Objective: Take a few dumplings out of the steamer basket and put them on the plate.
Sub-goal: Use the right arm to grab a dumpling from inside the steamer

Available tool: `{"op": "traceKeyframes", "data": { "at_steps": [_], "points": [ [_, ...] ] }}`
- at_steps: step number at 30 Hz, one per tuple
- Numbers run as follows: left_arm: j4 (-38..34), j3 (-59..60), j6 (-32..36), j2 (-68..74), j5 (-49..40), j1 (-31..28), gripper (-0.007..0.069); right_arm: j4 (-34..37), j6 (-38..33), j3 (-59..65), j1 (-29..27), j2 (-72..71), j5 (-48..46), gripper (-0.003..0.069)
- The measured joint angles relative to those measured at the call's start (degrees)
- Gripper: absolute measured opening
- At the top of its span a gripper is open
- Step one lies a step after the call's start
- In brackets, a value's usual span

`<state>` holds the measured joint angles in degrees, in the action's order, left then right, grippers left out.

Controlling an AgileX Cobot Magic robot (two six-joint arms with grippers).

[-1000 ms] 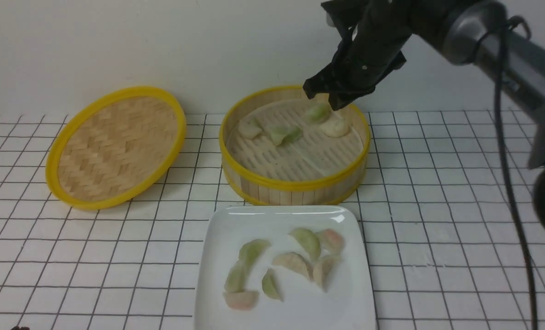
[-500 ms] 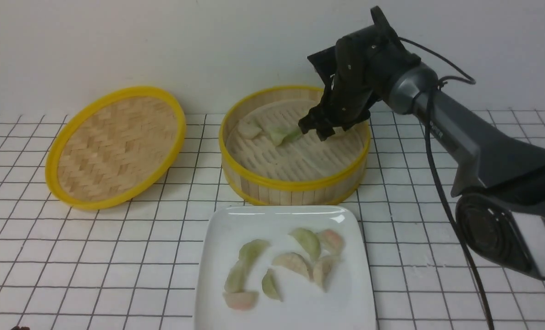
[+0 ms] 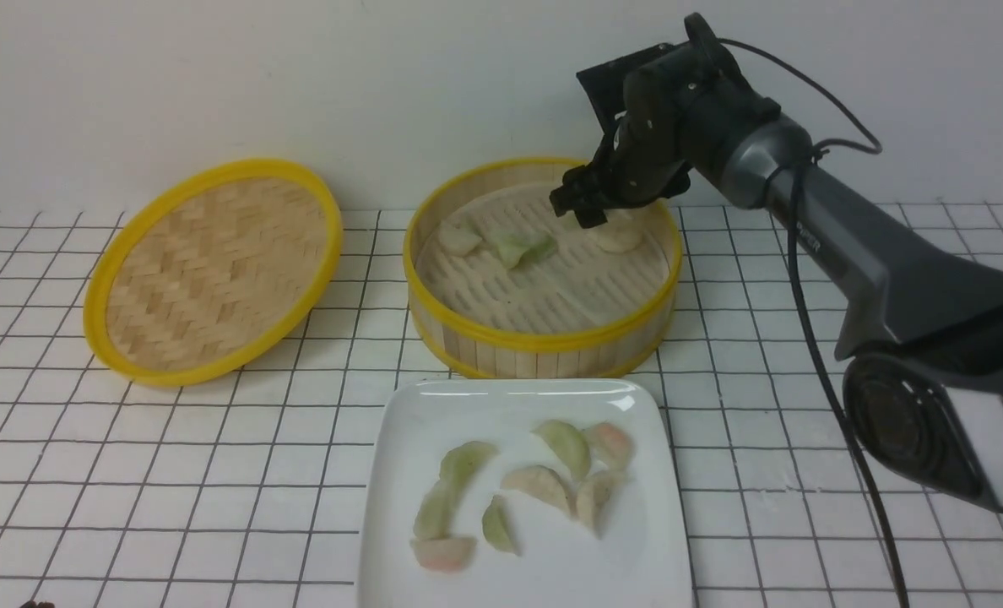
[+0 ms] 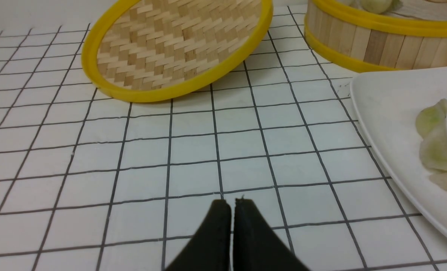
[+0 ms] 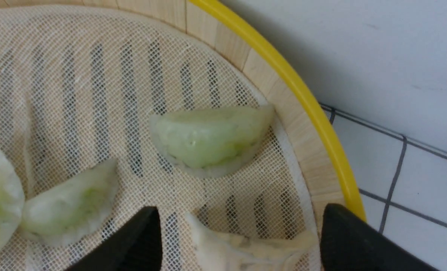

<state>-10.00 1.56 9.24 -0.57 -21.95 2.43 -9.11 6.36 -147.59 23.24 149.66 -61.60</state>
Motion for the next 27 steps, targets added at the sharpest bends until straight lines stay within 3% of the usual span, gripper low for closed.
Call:
{"op": "traceKeyframes", "data": {
  "at_steps": [21, 27],
  "points": [
    [0.00, 0.00, 0.00, 0.00, 0.00, 0.00, -0.0006, 0.62, -0.23, -0.48, -0.42, 3.44, 2.44, 0.0512],
    [0.00, 0.00, 0.00, 0.00, 0.00, 0.00, -0.0006, 1.35, -0.23, -0.63, -0.48, 3.62, 2.33, 0.0407]
  ]
}}
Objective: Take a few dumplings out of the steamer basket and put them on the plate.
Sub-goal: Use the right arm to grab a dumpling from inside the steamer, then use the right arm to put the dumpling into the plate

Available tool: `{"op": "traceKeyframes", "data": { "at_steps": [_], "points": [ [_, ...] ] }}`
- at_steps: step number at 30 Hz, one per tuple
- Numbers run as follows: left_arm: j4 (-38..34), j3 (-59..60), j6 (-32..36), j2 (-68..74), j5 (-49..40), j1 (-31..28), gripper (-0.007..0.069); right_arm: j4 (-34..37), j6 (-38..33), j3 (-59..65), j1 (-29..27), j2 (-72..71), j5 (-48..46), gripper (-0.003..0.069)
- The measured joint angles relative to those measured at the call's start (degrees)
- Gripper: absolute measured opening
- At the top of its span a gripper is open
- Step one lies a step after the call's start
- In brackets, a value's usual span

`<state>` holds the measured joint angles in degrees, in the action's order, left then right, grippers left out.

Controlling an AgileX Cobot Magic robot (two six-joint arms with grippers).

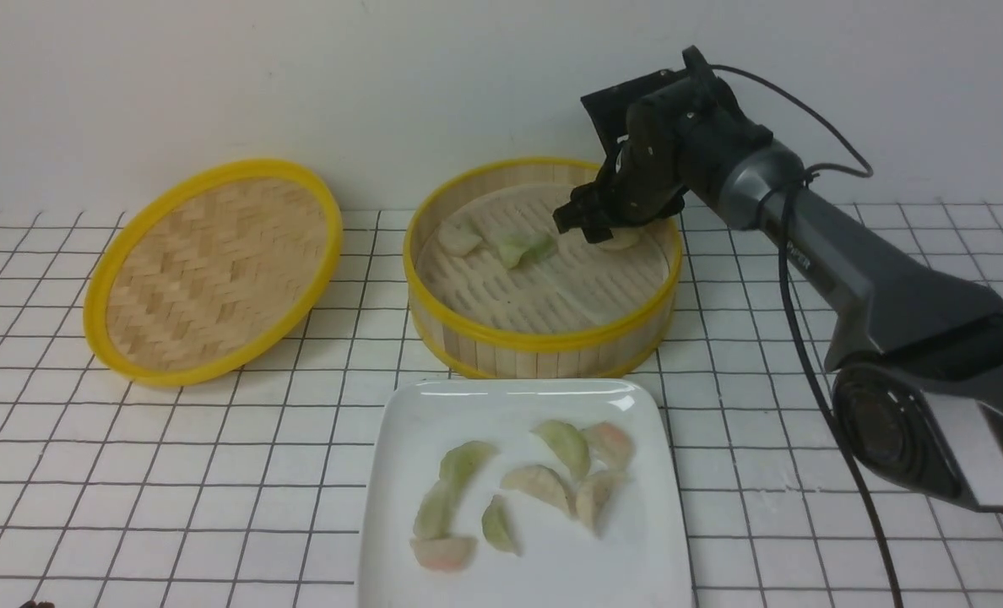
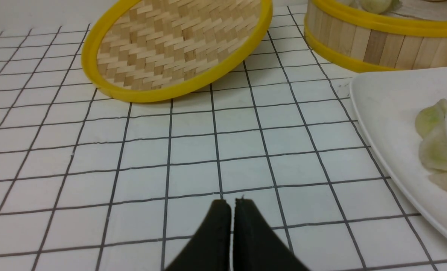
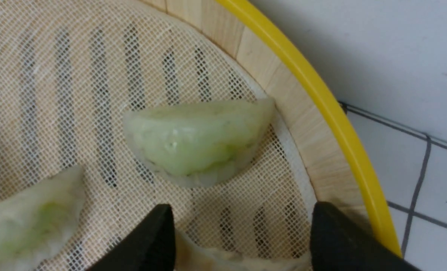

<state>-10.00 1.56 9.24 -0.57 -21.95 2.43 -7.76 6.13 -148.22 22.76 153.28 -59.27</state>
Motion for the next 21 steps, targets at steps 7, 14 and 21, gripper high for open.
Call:
{"op": "traceKeyframes", "data": {
  "at_steps": [7, 14, 21],
  "points": [
    [0.00, 0.00, 0.00, 0.00, 0.00, 0.00, -0.0006, 0.68, -1.45, -0.07, 0.00, -1.12, -3.95, 0.0407],
    [0.00, 0.00, 0.00, 0.00, 0.00, 0.00, -0.0006, 2.45, -3.75, -2.80, 0.00, -4.36, -12.38, 0.0407],
    [0.00, 0.00, 0.00, 0.00, 0.00, 0.00, -0.0006, 8.83, -5.77, -3.53, 0.00, -8.18, -12.58, 0.0407]
  ]
}}
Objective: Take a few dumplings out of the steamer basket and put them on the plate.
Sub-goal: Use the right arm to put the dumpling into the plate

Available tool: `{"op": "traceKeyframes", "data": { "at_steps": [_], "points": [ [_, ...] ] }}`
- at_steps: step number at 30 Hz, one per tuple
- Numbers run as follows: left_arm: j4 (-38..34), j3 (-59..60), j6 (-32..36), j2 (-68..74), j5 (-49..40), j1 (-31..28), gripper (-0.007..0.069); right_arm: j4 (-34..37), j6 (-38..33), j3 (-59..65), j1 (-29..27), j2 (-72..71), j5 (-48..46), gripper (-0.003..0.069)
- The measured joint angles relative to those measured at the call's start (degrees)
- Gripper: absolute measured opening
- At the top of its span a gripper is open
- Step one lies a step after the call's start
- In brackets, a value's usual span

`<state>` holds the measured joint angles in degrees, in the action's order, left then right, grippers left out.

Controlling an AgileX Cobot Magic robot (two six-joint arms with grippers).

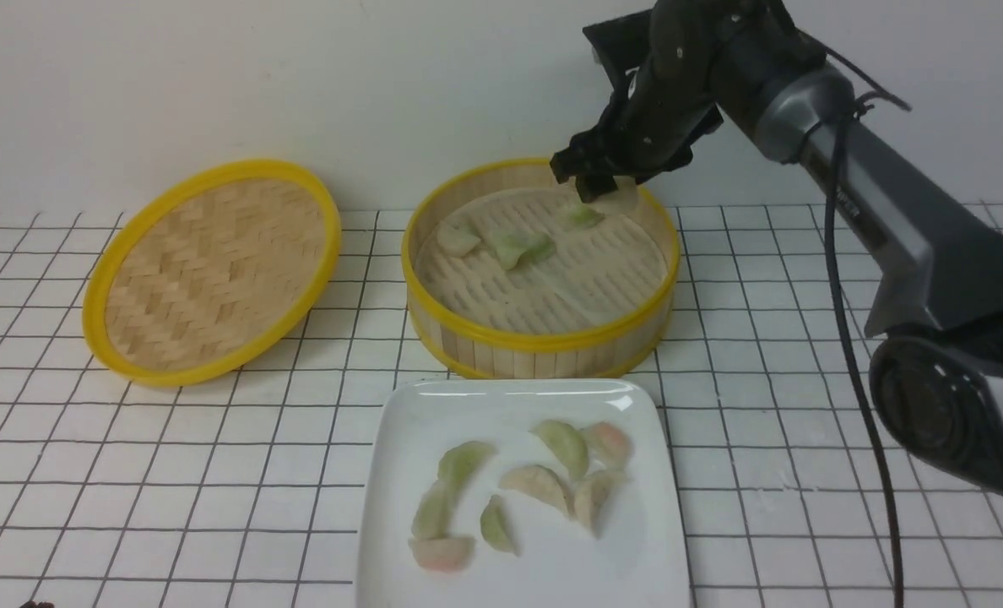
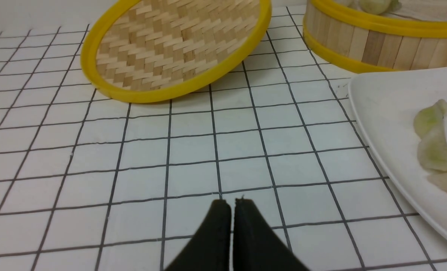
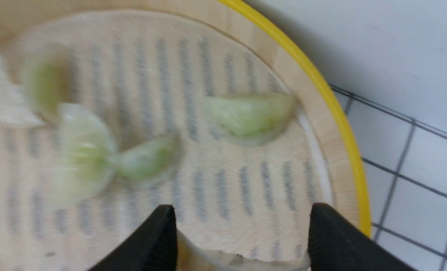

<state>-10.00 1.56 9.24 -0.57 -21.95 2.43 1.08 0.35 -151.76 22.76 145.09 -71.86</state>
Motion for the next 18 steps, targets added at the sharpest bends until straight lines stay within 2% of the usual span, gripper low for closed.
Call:
{"op": "traceKeyframes", "data": {
  "at_steps": [4, 9, 12, 18],
  "points": [
    [0.00, 0.00, 0.00, 0.00, 0.00, 0.00, -0.0006, 5.19, -0.98, 4.70, 0.00, -4.36, -0.06, 0.0407],
    [0.00, 0.00, 0.00, 0.00, 0.00, 0.00, -0.0006, 11.08, -2.89, 20.29, 1.08, -15.38, 0.02, 0.0407],
    [0.00, 0.00, 0.00, 0.00, 0.00, 0.00, -0.0006, 13.42, -4.11, 32.14, 4.35, -22.79, 0.06, 0.0406],
    [0.00, 0.00, 0.00, 0.00, 0.00, 0.00, -0.0006, 13.98, -3.05, 43.50, 10.74, -25.69, 0.14, 0.0406]
  ]
}}
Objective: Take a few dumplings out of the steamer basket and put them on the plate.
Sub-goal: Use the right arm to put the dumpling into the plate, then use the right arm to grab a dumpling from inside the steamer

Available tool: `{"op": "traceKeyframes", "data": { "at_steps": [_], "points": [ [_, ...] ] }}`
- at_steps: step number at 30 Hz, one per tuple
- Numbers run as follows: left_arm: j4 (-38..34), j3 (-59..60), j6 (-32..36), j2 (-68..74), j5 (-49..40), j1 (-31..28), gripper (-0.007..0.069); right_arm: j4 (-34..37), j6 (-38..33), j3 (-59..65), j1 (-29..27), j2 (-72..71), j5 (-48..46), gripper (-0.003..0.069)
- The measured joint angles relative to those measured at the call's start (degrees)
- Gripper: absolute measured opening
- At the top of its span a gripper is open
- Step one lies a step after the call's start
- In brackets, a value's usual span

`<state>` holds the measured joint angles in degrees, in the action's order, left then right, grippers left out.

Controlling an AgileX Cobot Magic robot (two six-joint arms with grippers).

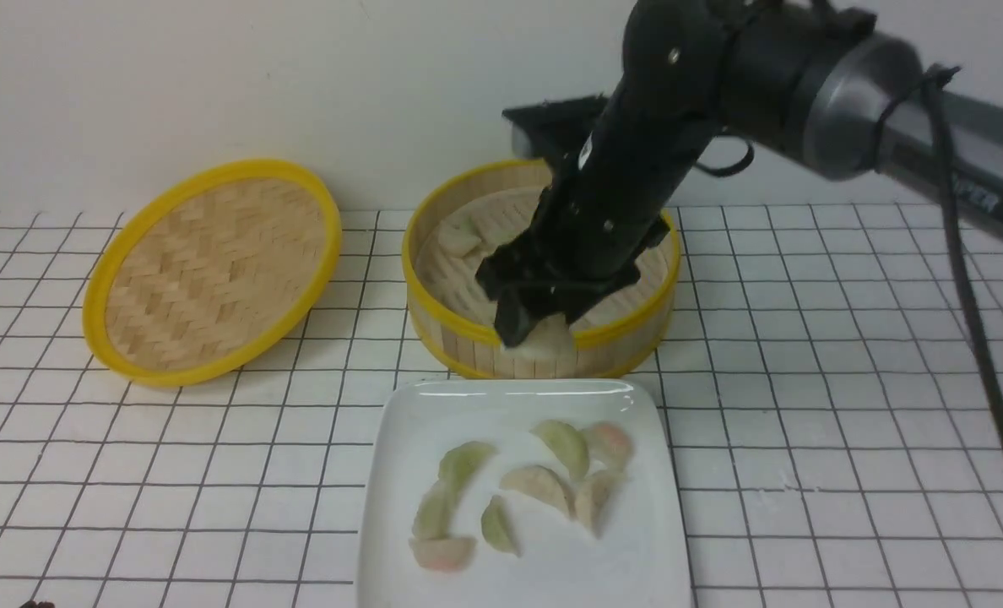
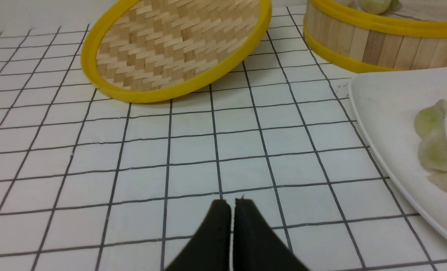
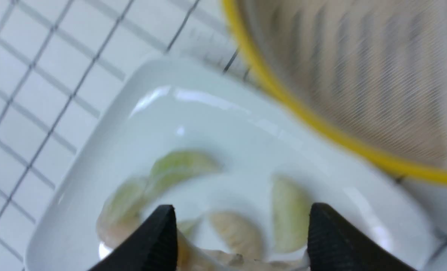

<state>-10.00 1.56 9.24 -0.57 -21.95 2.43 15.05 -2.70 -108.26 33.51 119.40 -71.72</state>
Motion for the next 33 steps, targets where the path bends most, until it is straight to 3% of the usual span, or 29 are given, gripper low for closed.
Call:
{"op": "traceKeyframes", "data": {
  "at_steps": [6, 12, 18, 21, 26, 33],
  "points": [
    [0.00, 0.00, 0.00, 0.00, 0.00, 0.00, -0.0006, -3.21, 0.91, 3.96, 6.47, 0.71, 0.20, 0.0406],
    [0.00, 0.00, 0.00, 0.00, 0.00, 0.00, -0.0006, -4.84, 0.96, 4.07, 7.57, 1.36, 0.44, 0.0403],
    [0.00, 0.00, 0.00, 0.00, 0.00, 0.00, -0.0006, -4.96, 0.96, 3.96, 7.57, 1.36, 0.51, 0.0530],
    [0.00, 0.00, 0.00, 0.00, 0.00, 0.00, -0.0006, -7.81, 1.03, 2.42, 7.50, 1.48, 0.44, 0.0559],
    [-0.05, 0.00, 0.00, 0.00, 0.00, 0.00, -0.0006, -16.05, 4.71, -6.08, 4.03, 2.92, 6.62, 0.0571],
    [-0.05, 0.00, 0.00, 0.00, 0.00, 0.00, -0.0006, -17.19, 3.73, -19.82, -2.87, 12.29, 9.55, 0.0571]
  ]
}}
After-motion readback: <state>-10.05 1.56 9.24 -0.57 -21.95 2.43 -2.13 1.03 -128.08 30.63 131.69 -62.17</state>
